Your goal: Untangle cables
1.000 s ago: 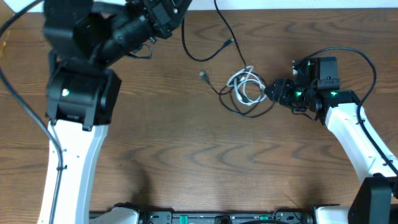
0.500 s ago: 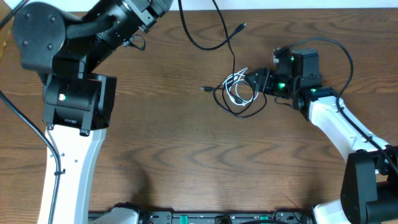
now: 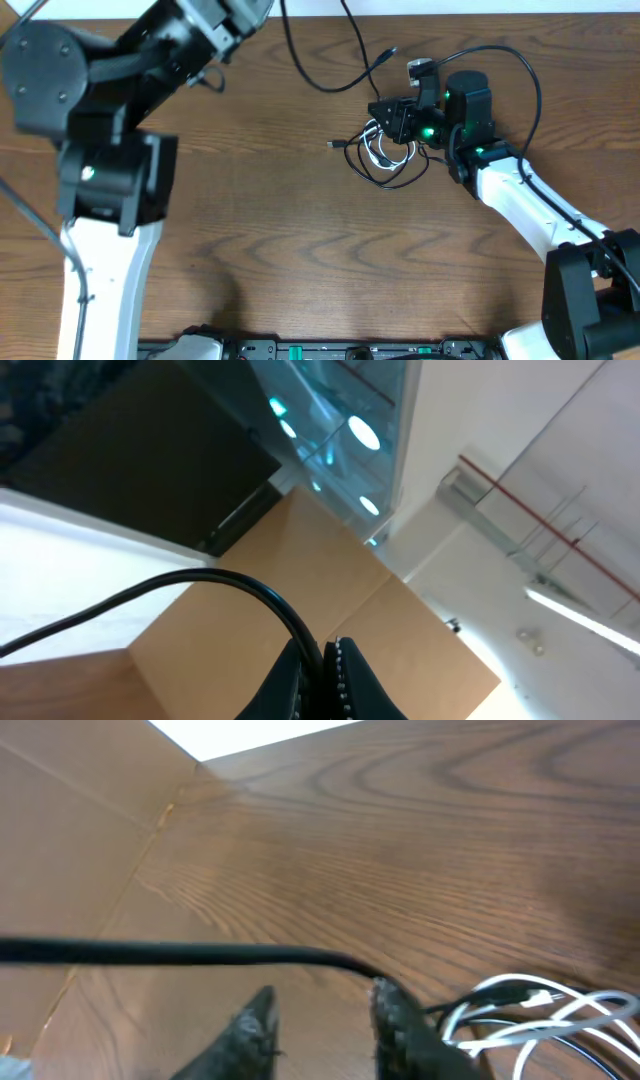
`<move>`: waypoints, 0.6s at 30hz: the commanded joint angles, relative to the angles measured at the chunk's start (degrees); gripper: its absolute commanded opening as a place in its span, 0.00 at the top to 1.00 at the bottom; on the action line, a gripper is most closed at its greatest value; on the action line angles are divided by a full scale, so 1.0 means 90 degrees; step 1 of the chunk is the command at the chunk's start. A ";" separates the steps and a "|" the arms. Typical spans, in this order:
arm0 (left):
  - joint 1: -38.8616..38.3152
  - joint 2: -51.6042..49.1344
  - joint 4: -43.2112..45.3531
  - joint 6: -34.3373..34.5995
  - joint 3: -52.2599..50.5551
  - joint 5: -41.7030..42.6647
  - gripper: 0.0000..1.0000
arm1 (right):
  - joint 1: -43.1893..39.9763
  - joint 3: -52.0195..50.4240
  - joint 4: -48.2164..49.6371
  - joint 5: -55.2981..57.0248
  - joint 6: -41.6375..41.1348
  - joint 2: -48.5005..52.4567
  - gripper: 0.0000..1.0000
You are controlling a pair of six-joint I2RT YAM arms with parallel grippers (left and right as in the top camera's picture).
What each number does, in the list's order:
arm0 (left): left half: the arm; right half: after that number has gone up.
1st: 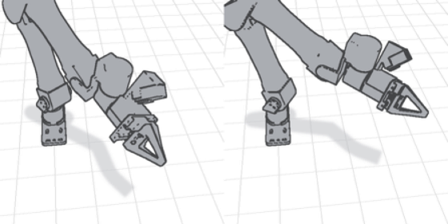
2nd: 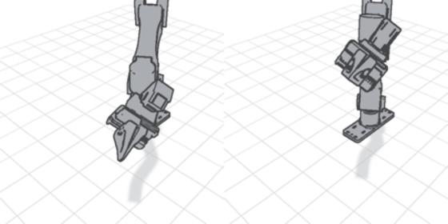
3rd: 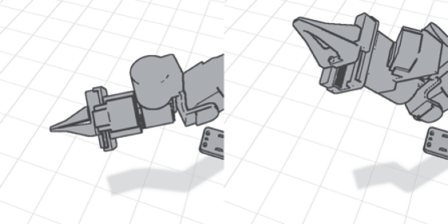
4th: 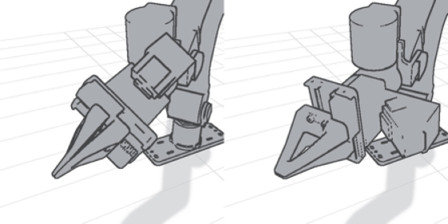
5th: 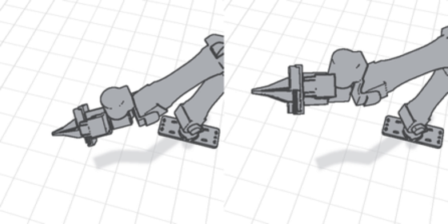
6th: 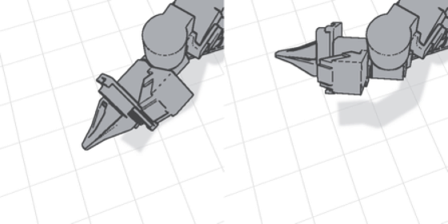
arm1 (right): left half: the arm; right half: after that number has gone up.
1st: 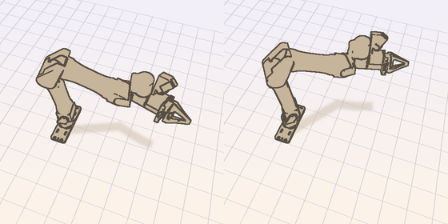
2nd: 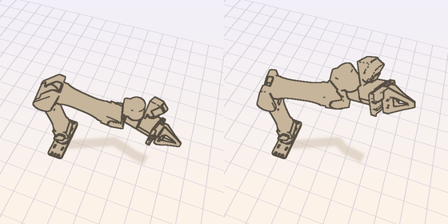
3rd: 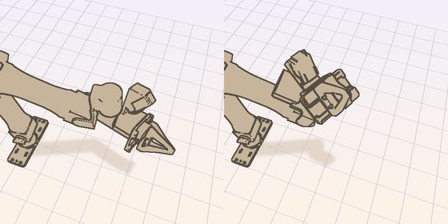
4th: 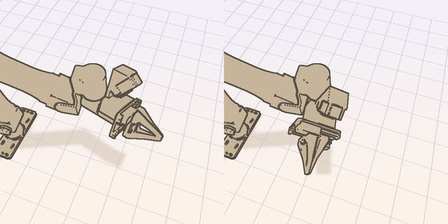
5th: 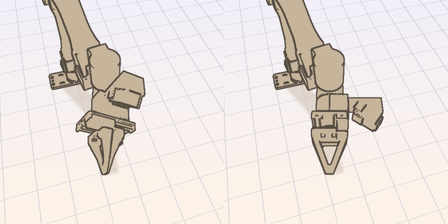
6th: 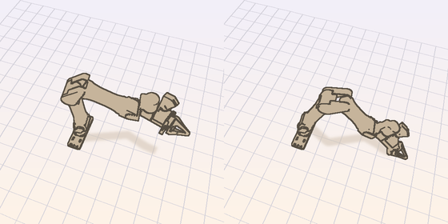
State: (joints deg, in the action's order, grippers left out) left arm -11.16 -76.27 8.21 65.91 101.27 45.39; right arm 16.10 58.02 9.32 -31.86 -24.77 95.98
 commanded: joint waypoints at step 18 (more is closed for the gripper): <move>0.0816 0.0867 -0.0544 0.0379 0.0080 0.0027 0.93 | 0.0177 0.0036 0.0053 -0.0602 0.1292 0.0087 0.35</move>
State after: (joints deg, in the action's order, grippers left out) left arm -4.16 -69.21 2.61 68.25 101.27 46.39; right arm 17.65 58.04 12.10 -32.38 -19.77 96.68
